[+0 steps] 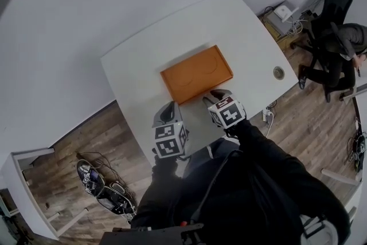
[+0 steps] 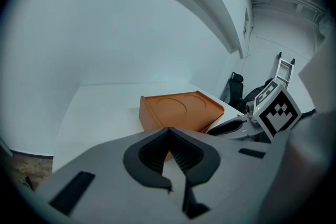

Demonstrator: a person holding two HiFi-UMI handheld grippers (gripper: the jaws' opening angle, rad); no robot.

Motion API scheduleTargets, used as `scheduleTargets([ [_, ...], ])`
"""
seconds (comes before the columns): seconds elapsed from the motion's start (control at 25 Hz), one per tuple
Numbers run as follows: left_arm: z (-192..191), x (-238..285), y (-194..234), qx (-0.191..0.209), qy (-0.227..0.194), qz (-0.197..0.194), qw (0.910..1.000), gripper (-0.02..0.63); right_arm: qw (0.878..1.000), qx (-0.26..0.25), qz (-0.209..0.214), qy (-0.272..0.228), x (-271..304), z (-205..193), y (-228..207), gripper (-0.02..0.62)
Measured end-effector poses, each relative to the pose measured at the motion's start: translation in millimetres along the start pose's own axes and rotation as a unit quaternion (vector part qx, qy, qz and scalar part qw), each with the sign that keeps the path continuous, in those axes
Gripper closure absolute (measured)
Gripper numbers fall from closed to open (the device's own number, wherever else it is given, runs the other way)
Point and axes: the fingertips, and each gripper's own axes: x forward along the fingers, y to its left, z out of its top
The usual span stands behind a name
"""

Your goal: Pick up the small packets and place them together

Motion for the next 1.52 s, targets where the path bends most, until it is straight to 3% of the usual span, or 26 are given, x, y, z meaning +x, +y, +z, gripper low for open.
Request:
scheduleTargets([
  [0.36, 0, 9, 1, 0.01, 0.014, -0.016, 0.9997, 0.607, 0.999, -0.004, -0.047, -0.016, 6, 7, -7, 0.492],
  [0.52, -1, 9, 1, 0.011, 0.022, -0.021, 0.9995, 0.607, 0.999, -0.007, -0.038, -0.021, 7, 7, -4, 0.52],
  [1.52, 0, 9, 2, -0.008, 0.029, -0.044, 0.9986, 0.607, 0.999, -0.019, -0.026, 0.0, -5, -12, 3, 0.523],
])
